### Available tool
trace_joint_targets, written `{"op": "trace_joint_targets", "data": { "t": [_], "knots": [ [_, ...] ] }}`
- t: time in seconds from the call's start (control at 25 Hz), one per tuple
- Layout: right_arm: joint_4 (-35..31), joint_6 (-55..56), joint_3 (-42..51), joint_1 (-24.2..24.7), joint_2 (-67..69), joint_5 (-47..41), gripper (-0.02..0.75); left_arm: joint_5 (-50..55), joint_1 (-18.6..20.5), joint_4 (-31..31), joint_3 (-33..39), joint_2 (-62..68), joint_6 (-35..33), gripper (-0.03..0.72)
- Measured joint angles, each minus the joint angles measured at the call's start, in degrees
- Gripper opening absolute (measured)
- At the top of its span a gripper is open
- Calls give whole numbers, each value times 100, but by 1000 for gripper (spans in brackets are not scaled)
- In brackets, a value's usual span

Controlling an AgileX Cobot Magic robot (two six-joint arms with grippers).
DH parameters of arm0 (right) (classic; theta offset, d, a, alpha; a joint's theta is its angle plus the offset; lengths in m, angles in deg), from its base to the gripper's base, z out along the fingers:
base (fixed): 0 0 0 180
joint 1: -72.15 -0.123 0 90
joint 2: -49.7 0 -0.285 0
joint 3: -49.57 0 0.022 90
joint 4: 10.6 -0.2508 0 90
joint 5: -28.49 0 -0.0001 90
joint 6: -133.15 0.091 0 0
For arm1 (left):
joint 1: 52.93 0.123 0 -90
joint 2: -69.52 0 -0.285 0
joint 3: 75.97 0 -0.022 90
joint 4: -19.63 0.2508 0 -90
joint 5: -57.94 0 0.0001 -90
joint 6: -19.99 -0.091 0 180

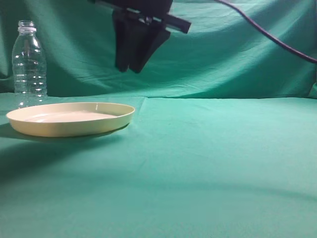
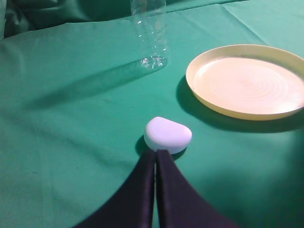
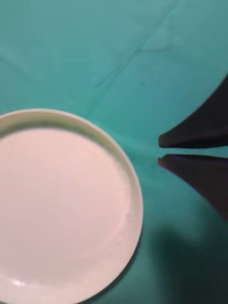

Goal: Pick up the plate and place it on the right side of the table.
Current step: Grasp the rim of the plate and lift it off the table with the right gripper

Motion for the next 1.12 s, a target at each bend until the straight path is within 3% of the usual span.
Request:
{"op": "trace_joint_targets", "data": {
  "t": [0.28, 0.32, 0.48, 0.52, 0.84, 1.04, 1.12],
  "knots": [
    [-17, -231, -909, 0, 904, 28, 434, 0, 0, 4, 0, 0, 0, 0],
    [81, -138, -990, 0, 1030, 78, 468, 0, 0, 4, 0, 0, 0, 0],
    [732, 452, -1172, 0, 1490, 158, 461, 0, 0, 4, 0, 0, 0, 0],
    [890, 602, -1199, 0, 1566, 184, 503, 0, 0, 4, 0, 0, 0, 0],
    [1043, 867, -1231, 0, 1774, 332, 487, 0, 0, 13, 0, 0, 0, 0],
    [1005, 952, -1265, -3, 1794, 371, 118, 0, 0, 13, 0, 0, 0, 0],
    [992, 1093, -1358, -3, 1798, 347, 59, 0, 0, 13, 0, 0, 0, 0]
  ]
}}
